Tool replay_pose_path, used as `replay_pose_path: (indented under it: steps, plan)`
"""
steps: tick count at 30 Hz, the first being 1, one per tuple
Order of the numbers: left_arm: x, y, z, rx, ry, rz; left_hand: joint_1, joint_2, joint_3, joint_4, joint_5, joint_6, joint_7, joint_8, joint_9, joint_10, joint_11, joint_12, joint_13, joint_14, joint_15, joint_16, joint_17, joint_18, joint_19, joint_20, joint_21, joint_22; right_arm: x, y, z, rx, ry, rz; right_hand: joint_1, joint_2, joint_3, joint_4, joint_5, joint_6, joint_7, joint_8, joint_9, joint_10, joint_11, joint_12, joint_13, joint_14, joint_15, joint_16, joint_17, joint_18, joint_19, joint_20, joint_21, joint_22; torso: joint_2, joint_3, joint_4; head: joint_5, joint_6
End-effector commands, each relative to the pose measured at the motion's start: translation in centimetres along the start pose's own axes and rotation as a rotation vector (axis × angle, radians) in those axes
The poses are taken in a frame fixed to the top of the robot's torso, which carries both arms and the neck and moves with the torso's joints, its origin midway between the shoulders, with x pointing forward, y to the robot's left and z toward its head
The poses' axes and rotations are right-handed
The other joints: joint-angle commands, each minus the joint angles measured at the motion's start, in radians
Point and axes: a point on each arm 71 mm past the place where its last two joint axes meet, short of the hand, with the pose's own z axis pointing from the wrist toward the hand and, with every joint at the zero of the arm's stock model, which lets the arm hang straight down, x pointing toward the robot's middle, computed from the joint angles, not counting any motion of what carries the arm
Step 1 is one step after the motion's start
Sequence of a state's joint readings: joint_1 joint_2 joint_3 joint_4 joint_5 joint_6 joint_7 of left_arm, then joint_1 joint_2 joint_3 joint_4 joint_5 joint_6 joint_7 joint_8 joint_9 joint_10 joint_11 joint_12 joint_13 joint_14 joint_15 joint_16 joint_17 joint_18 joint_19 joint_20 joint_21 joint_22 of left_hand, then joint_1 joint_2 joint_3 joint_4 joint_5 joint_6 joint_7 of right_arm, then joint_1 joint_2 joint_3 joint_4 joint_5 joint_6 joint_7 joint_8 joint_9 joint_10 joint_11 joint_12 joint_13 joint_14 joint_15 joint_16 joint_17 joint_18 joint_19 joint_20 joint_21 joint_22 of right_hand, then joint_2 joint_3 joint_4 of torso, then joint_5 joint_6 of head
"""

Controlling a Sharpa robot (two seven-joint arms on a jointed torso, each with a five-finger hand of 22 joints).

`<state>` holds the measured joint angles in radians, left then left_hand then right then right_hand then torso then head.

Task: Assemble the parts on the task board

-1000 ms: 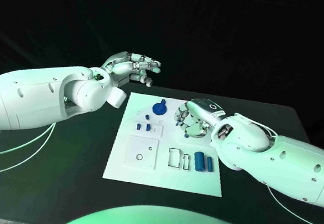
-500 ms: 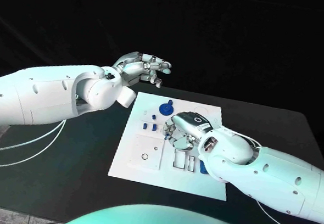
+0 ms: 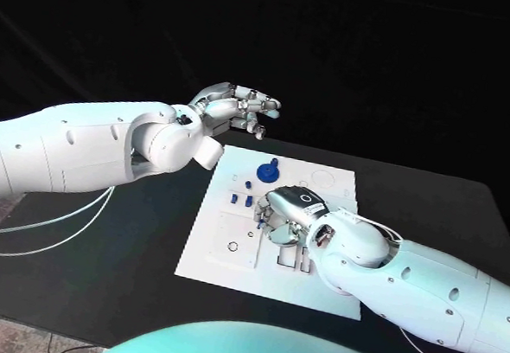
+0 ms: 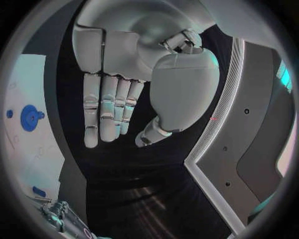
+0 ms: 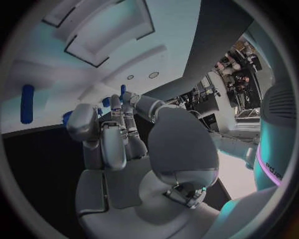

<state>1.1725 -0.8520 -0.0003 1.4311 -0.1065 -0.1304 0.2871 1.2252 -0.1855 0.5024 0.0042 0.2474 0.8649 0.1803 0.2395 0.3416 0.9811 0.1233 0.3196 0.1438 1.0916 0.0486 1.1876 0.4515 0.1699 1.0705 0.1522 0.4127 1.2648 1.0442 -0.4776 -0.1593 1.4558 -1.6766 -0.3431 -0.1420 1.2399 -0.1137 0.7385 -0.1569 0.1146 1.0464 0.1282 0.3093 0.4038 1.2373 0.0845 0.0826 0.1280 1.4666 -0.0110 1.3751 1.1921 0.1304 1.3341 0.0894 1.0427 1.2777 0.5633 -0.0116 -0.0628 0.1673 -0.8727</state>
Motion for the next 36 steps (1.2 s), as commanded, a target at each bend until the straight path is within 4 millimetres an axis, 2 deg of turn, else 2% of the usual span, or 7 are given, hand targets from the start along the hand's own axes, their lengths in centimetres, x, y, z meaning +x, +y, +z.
replay_pose_path:
  steps: [1,24,36]
  plan:
    - [0.3,-0.1,0.1,0.008,0.008,-0.007,0.002,0.003,-0.002,0.002,0.004,-0.006,0.002,0.004,-0.001,-0.005,0.0,0.005,0.001,-0.004,0.001,-0.002,-0.001,0.01,0.005,0.001,-0.004,-0.001,0.4,0.3,0.1,-0.005,0.015,-0.024,-0.002,0.002,0.005,0.0,0.003,0.007,0.0,0.002,0.002,0.024,-0.021,0.002,0.002,0.041,-0.006,0.004,0.0,-0.014,0.006,-0.003,0.004,0.002,0.0,0.0008,0.0,0.007,0.0]
    - [0.5,-0.1,0.1,0.0,0.025,-0.005,0.003,0.003,-0.002,0.002,0.011,-0.009,0.003,0.006,-0.001,-0.012,0.001,0.009,0.002,-0.007,0.002,-0.002,-0.003,0.009,0.009,0.001,-0.005,-0.001,1.7,0.9,0.6,-0.015,0.038,-0.024,-0.002,0.001,0.006,0.0,0.004,0.007,0.0,0.002,0.002,0.024,-0.021,0.002,0.002,0.041,-0.006,0.005,0.002,-0.014,0.005,-0.003,0.003,0.002,-0.001,0.0009,-0.0019,0.023,0.0]
    - [0.4,-0.1,0.1,-0.001,0.025,-0.005,0.002,0.003,-0.003,0.002,0.012,-0.009,0.003,0.007,-0.001,-0.014,0.002,0.01,0.002,-0.008,0.002,-0.002,-0.003,0.009,0.009,0.002,-0.005,-0.001,2.0,1.1,0.8,-0.018,0.049,-0.021,-0.003,0.001,0.007,0.0,0.005,0.006,0.001,0.002,0.003,0.024,-0.021,0.001,0.003,0.041,-0.006,0.006,0.003,-0.014,0.005,-0.004,0.003,0.002,-0.001,0.0002,-0.0017,0.024,0.0]
